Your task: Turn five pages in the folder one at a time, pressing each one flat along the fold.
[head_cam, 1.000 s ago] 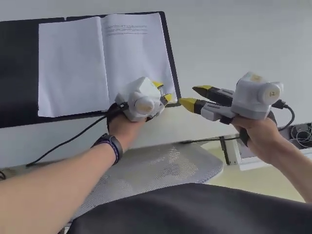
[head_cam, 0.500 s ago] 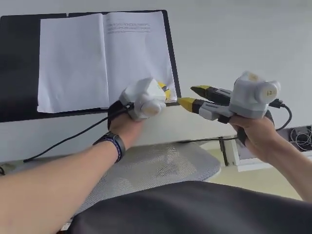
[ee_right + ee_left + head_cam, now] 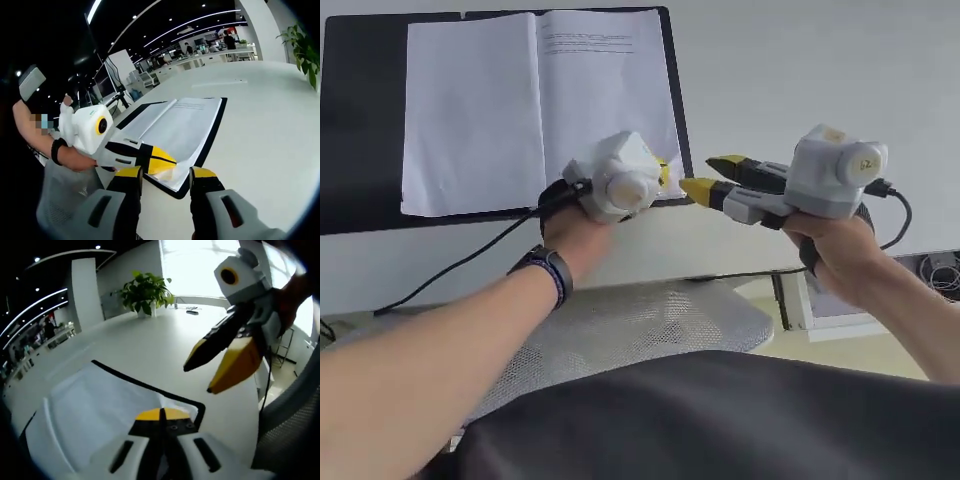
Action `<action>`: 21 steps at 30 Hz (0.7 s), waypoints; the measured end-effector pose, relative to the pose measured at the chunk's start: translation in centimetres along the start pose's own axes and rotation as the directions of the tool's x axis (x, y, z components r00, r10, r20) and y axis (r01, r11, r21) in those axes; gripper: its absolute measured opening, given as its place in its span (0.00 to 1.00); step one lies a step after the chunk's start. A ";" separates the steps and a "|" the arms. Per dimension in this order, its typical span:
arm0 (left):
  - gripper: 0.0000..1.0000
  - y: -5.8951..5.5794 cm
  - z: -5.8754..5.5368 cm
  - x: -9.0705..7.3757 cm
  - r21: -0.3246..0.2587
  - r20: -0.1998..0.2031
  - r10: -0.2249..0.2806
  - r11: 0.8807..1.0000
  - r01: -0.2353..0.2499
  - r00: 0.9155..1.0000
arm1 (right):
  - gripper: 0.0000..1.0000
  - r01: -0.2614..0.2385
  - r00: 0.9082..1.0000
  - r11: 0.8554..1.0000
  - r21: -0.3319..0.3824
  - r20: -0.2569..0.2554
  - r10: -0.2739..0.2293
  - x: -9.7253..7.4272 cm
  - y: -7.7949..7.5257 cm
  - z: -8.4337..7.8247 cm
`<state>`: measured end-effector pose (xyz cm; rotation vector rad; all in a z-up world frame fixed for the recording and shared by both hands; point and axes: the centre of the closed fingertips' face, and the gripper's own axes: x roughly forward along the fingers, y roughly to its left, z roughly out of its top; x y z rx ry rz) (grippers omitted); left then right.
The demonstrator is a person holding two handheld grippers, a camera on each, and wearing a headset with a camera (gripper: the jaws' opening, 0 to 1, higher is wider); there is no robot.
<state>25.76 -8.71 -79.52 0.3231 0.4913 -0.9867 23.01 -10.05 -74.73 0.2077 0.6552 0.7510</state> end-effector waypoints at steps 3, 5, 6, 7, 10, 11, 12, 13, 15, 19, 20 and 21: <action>0.00 0.3 0.8 -0.7 -0.040 0.025 0.004 0.999 -0.003 1.000 | 0.36 -0.014 1.000 0.999 0.029 0.015 0.013 0.2 -0.2 0.4; 0.00 0.4 1.1 -1.0 -0.056 0.038 0.002 0.998 0.000 0.999 | 0.36 -0.018 1.000 0.999 0.045 0.022 0.017 0.4 -0.3 0.5; 0.00 0.4 1.1 -1.1 -0.058 0.036 0.003 0.998 -0.001 0.999 | 0.36 -0.022 0.999 0.998 0.051 0.025 0.021 0.5 -0.4 0.5; 0.00 0.5 1.0 -1.2 -0.058 0.035 0.004 0.998 -0.002 0.999 | 0.36 -0.028 0.999 0.998 0.060 0.026 0.027 0.7 -0.4 0.5; 0.00 0.5 1.2 -1.6 -0.069 0.049 0.004 0.998 0.000 0.999 | 0.36 -0.073 0.997 0.991 0.114 0.037 0.069 1.6 0.0 0.5; 0.00 0.5 1.3 -1.8 -0.077 0.060 0.000 0.997 0.005 0.998 | 0.35 -0.081 0.996 0.990 0.116 0.035 0.077 1.8 0.0 0.5; 0.00 0.5 1.4 -1.9 -0.080 0.061 0.001 0.997 0.004 0.998 | 0.35 -0.092 0.995 0.988 0.123 0.034 0.089 2.2 0.1 0.5; 0.00 0.5 1.4 -2.0 -0.080 0.064 0.002 0.997 0.003 0.998 | 0.34 -0.099 0.995 0.987 0.129 0.032 0.096 2.4 0.2 0.4; 0.00 0.5 1.3 -2.1 -0.081 0.066 0.000 0.997 0.005 0.998 | 0.34 -0.126 0.992 0.980 0.156 0.026 0.124 3.0 0.6 0.2; 0.00 0.7 0.9 -2.4 -0.087 0.071 -0.002 0.996 0.008 0.997 | 0.33 -0.168 0.986 0.961 0.221 0.034 0.165 4.0 0.9 0.1; 0.00 0.7 0.9 -2.5 -0.087 0.072 -0.002 0.996 0.008 0.997 | 0.32 -0.177 0.984 0.955 0.238 0.040 0.172 4.1 0.9 0.2; 0.00 0.7 0.9 -2.5 -0.086 0.073 -0.004 0.996 0.010 0.997 | 0.32 -0.183 0.983 0.951 0.248 0.039 0.179 4.3 0.9 0.2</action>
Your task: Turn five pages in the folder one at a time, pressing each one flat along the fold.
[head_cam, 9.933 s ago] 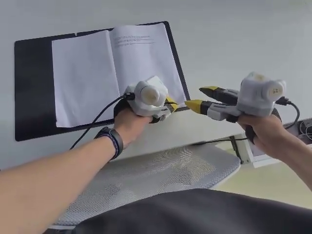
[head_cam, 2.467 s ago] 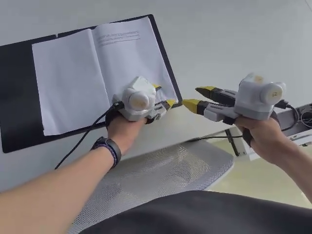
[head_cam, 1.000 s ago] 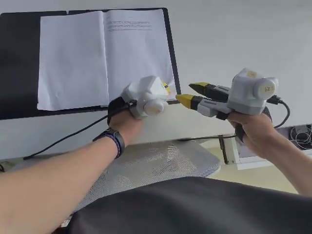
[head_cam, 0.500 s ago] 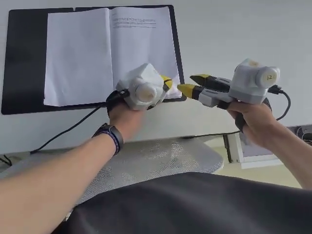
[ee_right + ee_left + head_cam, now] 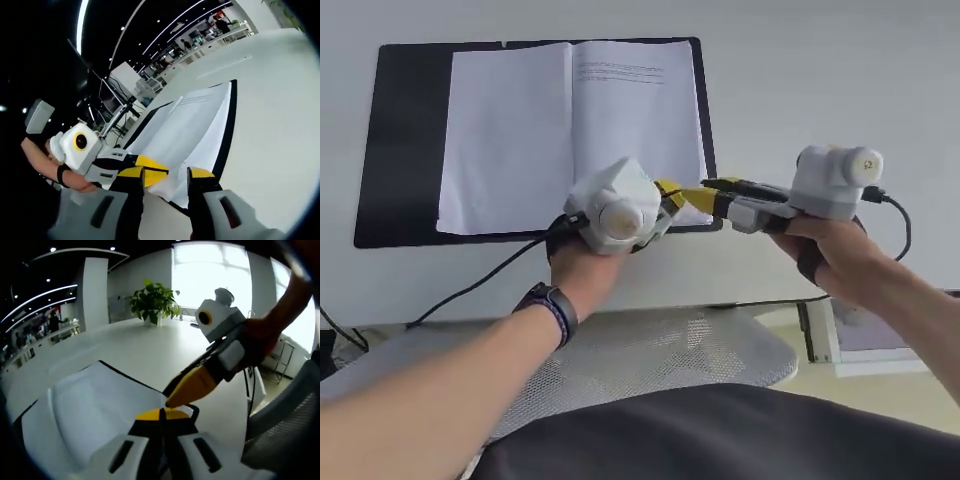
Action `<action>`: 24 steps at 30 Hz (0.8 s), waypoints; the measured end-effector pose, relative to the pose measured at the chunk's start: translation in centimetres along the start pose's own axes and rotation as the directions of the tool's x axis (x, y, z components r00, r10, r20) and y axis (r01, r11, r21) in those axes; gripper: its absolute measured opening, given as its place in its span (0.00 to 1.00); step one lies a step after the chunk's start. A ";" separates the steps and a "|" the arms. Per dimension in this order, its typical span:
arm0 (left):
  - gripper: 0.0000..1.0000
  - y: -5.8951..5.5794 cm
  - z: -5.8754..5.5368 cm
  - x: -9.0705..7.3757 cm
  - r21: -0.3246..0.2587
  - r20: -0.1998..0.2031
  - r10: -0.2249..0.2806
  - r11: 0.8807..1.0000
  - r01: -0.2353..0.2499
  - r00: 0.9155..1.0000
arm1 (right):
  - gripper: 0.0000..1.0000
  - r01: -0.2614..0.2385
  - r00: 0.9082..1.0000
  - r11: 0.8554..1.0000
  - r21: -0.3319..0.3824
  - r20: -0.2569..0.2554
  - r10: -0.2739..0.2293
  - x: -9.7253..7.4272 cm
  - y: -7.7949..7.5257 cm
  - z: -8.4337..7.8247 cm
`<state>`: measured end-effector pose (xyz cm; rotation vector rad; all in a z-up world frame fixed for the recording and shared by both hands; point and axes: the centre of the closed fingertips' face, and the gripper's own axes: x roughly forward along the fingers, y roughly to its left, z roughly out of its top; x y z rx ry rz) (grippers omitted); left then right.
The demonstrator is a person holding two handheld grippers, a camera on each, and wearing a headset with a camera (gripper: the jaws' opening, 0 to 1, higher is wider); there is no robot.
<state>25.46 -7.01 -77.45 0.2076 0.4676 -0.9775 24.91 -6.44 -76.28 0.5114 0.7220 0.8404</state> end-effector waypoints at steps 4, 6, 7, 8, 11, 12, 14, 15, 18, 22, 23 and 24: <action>0.00 -0.1 -0.1 -0.1 0.001 0.007 -0.009 1.000 0.009 1.000 | 0.21 -0.059 0.998 0.990 0.127 0.038 0.054 0.6 0.4 0.4; 0.00 0.0 -0.1 -0.1 -0.001 0.006 -0.005 1.000 0.005 1.000 | 0.14 -0.037 0.999 0.991 0.132 0.040 0.031 0.8 -0.3 0.5; 0.00 0.1 0.0 -0.3 0.000 0.010 -0.005 1.000 0.005 1.000 | 0.10 -0.023 0.999 0.989 0.144 0.043 0.017 0.8 -0.6 0.5; 0.00 0.1 0.0 -0.3 0.003 0.012 -0.006 1.000 0.006 1.000 | 0.06 -0.015 0.999 0.988 0.151 0.043 0.009 0.8 -0.7 0.5; 0.00 0.1 -0.2 -0.2 0.019 0.003 -0.009 1.000 0.009 1.000 | 0.02 -0.002 0.999 0.985 0.172 0.040 -0.005 1.0 -0.9 0.4; 0.00 0.1 -0.2 -0.2 0.021 0.000 -0.010 1.000 0.010 1.000 | 0.02 0.000 0.999 0.985 0.172 0.039 -0.007 1.0 -0.9 0.4; 0.00 0.0 -0.3 -0.3 0.033 -0.004 -0.012 0.999 0.012 1.000 | 0.02 0.013 0.999 0.985 0.169 0.033 -0.019 1.0 -0.9 0.4; 0.00 0.0 -0.3 -0.4 0.037 -0.006 -0.015 0.999 0.015 1.000 | 0.01 0.008 0.999 0.986 0.166 0.038 -0.015 1.0 -0.6 0.5; 0.00 0.0 0.0 -0.6 0.068 0.000 -0.024 0.997 0.024 1.000 | 0.00 0.009 0.999 0.987 0.159 0.045 -0.016 0.9 -0.3 0.8; 0.01 0.4 0.1 -1.1 0.066 0.004 -0.025 0.998 0.025 1.000 | 0.00 0.014 0.997 0.986 0.165 0.071 -0.026 0.7 -0.2 1.4; 0.05 0.6 0.3 -1.2 0.043 0.013 -0.021 0.999 0.021 1.000 | 0.00 0.019 0.997 0.987 0.161 0.074 -0.031 0.7 -0.1 1.6; 0.10 0.6 0.4 -1.3 0.036 0.014 -0.022 0.999 0.022 1.000 | 0.00 0.021 0.997 0.987 0.159 0.074 -0.033 0.6 -0.1 1.6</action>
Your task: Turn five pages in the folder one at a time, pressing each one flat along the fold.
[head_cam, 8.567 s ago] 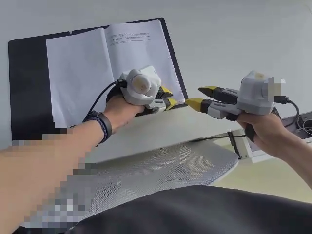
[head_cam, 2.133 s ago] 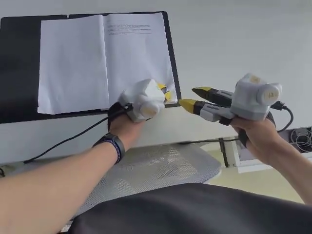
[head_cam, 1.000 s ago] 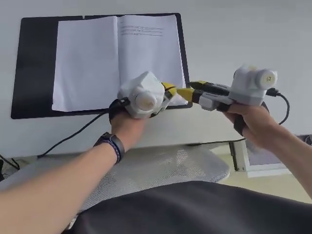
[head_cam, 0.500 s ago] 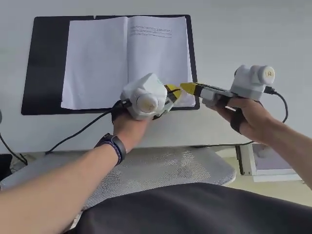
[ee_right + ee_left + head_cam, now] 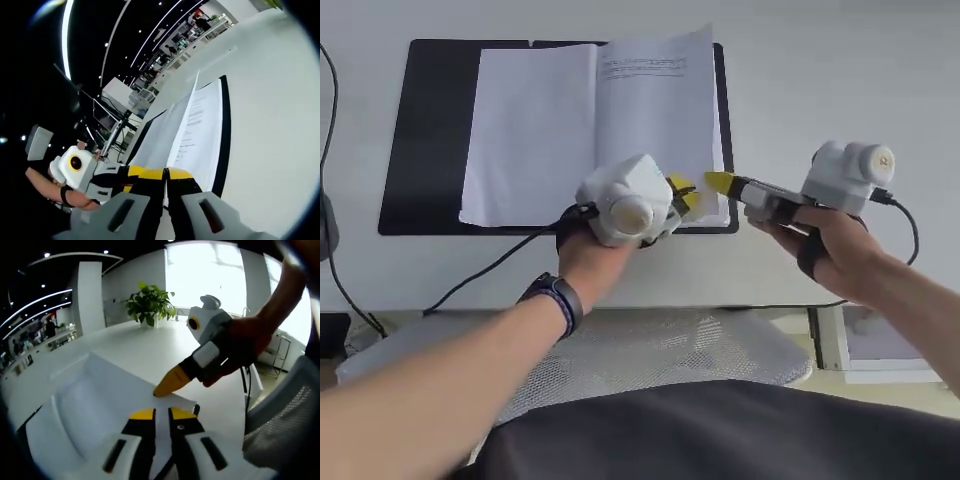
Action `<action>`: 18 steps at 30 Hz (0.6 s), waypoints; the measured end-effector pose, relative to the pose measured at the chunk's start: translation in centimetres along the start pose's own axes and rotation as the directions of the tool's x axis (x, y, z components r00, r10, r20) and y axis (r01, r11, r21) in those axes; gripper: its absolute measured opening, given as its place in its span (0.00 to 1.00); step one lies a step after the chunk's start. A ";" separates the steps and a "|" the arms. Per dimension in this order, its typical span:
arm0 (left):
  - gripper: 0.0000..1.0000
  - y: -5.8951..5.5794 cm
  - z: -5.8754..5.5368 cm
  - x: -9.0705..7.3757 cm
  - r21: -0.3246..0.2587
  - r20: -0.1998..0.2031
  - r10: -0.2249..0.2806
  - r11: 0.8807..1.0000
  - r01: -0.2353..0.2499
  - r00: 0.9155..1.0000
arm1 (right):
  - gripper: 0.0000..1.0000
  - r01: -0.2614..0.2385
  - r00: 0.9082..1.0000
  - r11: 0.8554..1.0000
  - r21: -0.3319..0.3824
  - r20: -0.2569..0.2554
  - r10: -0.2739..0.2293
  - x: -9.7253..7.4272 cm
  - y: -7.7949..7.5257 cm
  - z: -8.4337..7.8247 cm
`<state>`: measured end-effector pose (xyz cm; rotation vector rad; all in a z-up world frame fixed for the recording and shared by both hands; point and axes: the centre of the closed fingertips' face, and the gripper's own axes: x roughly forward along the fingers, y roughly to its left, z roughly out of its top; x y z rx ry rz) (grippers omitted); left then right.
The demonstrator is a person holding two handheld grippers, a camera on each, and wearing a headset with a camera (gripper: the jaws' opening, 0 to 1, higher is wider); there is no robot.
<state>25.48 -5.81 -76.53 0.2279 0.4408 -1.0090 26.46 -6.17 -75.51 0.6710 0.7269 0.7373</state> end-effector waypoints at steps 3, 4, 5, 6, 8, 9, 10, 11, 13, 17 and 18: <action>0.18 0.6 0.8 -0.6 -0.033 0.028 0.007 0.999 -0.006 1.000 | 0.00 0.000 1.000 1.000 -0.007 0.008 0.000 -0.2 0.3 0.3; 0.22 1.0 1.1 -0.9 -0.048 0.034 0.018 0.999 -0.017 0.999 | 0.00 0.002 1.000 1.000 -0.009 0.010 -0.002 -0.3 0.3 0.4; 0.25 1.2 1.2 -1.1 -0.054 0.038 0.024 0.998 -0.021 0.999 | 0.00 0.004 1.000 1.000 -0.008 0.014 -0.004 -0.4 0.3 0.5; 0.27 1.4 1.5 -1.5 -0.067 0.048 0.022 0.998 -0.019 0.999 | 0.00 0.009 1.000 1.000 -0.003 0.022 -0.009 -0.4 0.3 0.6; 0.28 1.7 1.6 -2.0 -0.065 0.052 0.032 0.998 -0.028 0.998 | 0.00 0.012 0.999 1.000 0.001 0.031 -0.012 -0.6 0.3 0.7; 0.30 2.0 1.8 -2.3 -0.085 0.058 0.030 0.996 -0.025 0.998 | 0.00 0.015 0.999 1.000 0.003 0.036 -0.015 -0.7 0.4 0.8; 0.33 2.1 1.8 -2.6 -0.093 0.058 0.034 0.995 -0.029 0.998 | 0.00 0.017 0.999 1.000 0.003 0.039 -0.017 -0.7 0.4 0.8; 0.36 2.4 1.8 -2.9 -0.089 0.056 0.041 0.995 -0.036 0.998 | 0.00 0.019 0.999 1.000 0.004 0.042 -0.020 -0.8 0.4 0.8; 0.39 2.6 1.8 -3.7 -0.106 0.062 0.044 0.994 -0.037 0.997 | 0.00 0.023 0.999 1.000 0.006 0.049 -0.023 -0.9 0.5 0.9; 0.46 3.5 1.8 -5.2 -0.138 0.063 0.064 0.989 -0.055 0.996 | 0.00 0.024 0.997 1.000 0.013 0.072 -0.025 -0.9 0.9 1.3; 0.47 3.7 1.7 -5.6 -0.139 0.062 0.070 0.988 -0.061 0.996 | 0.00 0.024 0.997 1.000 0.012 0.076 -0.024 -0.9 1.1 1.3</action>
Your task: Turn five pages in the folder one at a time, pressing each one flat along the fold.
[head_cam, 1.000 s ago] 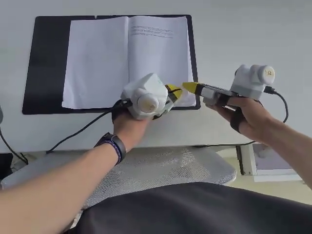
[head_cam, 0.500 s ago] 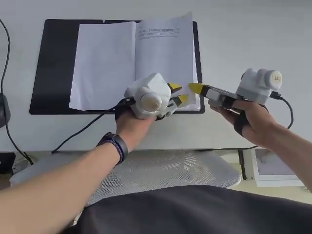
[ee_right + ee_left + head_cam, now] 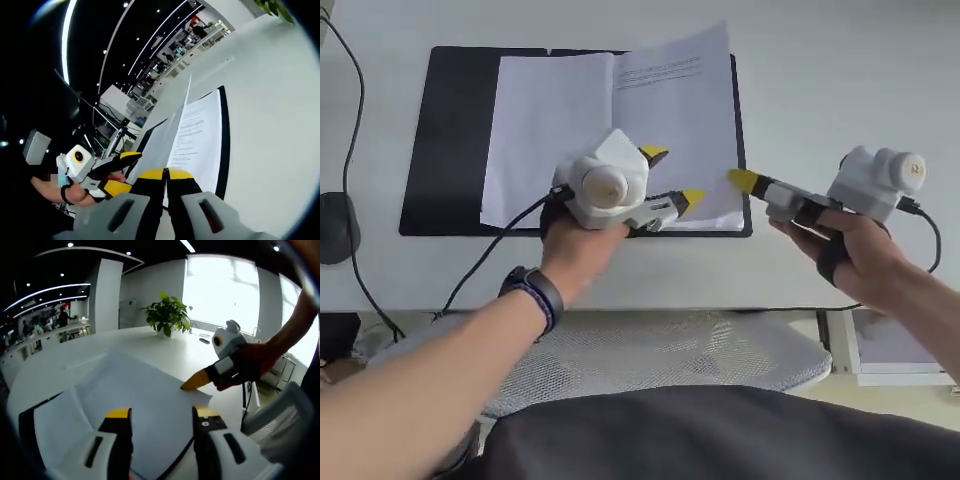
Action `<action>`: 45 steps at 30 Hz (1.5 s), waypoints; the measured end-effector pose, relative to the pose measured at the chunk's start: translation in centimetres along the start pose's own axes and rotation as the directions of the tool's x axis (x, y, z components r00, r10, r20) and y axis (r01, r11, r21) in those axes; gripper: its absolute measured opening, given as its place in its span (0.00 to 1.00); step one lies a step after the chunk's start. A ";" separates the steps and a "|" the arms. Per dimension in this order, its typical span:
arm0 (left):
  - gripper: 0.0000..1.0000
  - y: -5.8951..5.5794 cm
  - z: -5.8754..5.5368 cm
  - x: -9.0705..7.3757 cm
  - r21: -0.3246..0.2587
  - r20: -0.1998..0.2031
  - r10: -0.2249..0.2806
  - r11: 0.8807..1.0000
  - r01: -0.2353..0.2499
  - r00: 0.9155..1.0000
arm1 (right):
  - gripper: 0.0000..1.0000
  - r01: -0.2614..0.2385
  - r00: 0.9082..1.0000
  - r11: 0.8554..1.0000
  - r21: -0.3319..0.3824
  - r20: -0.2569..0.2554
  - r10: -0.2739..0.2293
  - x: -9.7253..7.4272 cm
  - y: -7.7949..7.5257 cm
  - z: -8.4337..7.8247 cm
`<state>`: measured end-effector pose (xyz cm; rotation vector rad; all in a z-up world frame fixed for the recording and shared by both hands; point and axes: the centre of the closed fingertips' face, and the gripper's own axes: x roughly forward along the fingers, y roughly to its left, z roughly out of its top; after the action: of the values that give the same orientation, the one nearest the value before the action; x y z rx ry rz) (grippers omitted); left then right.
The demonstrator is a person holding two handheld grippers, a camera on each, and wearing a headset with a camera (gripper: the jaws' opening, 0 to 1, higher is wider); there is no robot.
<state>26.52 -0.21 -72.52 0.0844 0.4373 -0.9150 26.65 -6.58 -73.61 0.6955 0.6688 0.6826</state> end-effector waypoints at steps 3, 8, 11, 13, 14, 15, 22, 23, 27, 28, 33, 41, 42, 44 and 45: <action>0.50 1.2 0.2 -1.5 -0.022 0.010 0.026 0.999 -0.026 1.000 | 0.00 0.000 1.000 1.000 -0.010 0.003 0.000 0.1 0.4 0.1; 0.56 2.8 0.3 -3.5 -0.029 0.013 0.056 0.998 -0.056 0.998 | 0.00 -0.008 1.000 1.000 -0.012 0.021 0.008 0.1 1.2 0.6; 0.60 3.6 0.2 -4.7 -0.033 0.016 0.067 0.997 -0.066 0.998 | 0.00 -0.008 0.999 1.000 -0.014 0.033 0.009 0.1 1.7 0.9; 0.63 4.0 0.0 -5.4 -0.036 0.007 0.070 0.997 -0.070 0.998 | 0.00 -0.013 0.999 1.000 -0.016 0.042 0.014 0.1 2.1 1.1; 0.65 4.3 -0.2 -5.9 -0.038 0.003 0.074 0.997 -0.074 0.997 | 0.00 -0.015 0.999 1.000 -0.018 0.044 0.015 0.1 2.3 1.1; 0.67 4.6 -0.3 -6.3 -0.039 0.005 0.078 0.996 -0.077 0.997 | 0.00 -0.020 0.999 1.000 -0.019 0.049 0.021 0.2 2.6 1.3; 0.70 6.6 -0.6 -9.3 -0.063 0.016 0.116 0.991 -0.114 0.993 | 0.00 -0.040 0.997 0.998 -0.040 0.058 0.042 0.9 4.4 1.7; 0.71 6.8 -0.6 -9.6 -0.064 0.016 0.116 0.991 -0.115 0.993 | 0.00 -0.049 0.997 0.998 -0.041 0.061 0.052 1.0 4.8 1.7; 0.74 7.6 -0.6 -11.0 -0.069 0.021 0.130 0.989 -0.129 0.991 | 0.00 -0.069 0.996 0.996 -0.055 0.060 0.073 1.6 6.1 1.9; 0.74 8.0 -0.7 -11.6 -0.073 0.021 0.140 0.988 -0.138 0.990 | 0.00 -0.082 0.994 0.995 -0.060 0.061 0.085 1.8 6.7 2.0; 0.73 9.7 -0.9 -14.0 -0.091 0.032 0.184 0.979 -0.180 0.982 | 0.00 -0.122 0.990 0.988 -0.093 0.053 0.127 3.1 9.0 2.2; 0.74 11.9 -2.3 -17.5 -0.128 0.034 0.251 0.961 -0.245 0.967 | 0.00 -0.197 0.979 0.971 -0.134 0.022 0.202 6.1 12.8 1.9; 0.74 11.9 -2.4 -17.8 -0.127 0.034 0.254 0.961 -0.248 0.967 | 0.00 -0.210 0.977 0.968 -0.134 0.016 0.214 6.6 13.3 1.7; 0.74 12.0 -2.6 -18.2 -0.129 0.032 0.257 0.959 -0.251 0.966 | 0.00 -0.226 0.974 0.964 -0.140 0.001 0.228 7.6 14.0 1.3; 0.74 12.1 -2.8 -18.5 -0.131 0.030 0.260 0.958 -0.254 0.965 | 0.00 -0.232 0.972 0.963 -0.139 -0.003 0.234 8.0 14.3 1.1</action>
<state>25.27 21.77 -68.98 0.0035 0.4278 -0.6302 27.55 7.26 -64.77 0.6545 0.5257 0.9321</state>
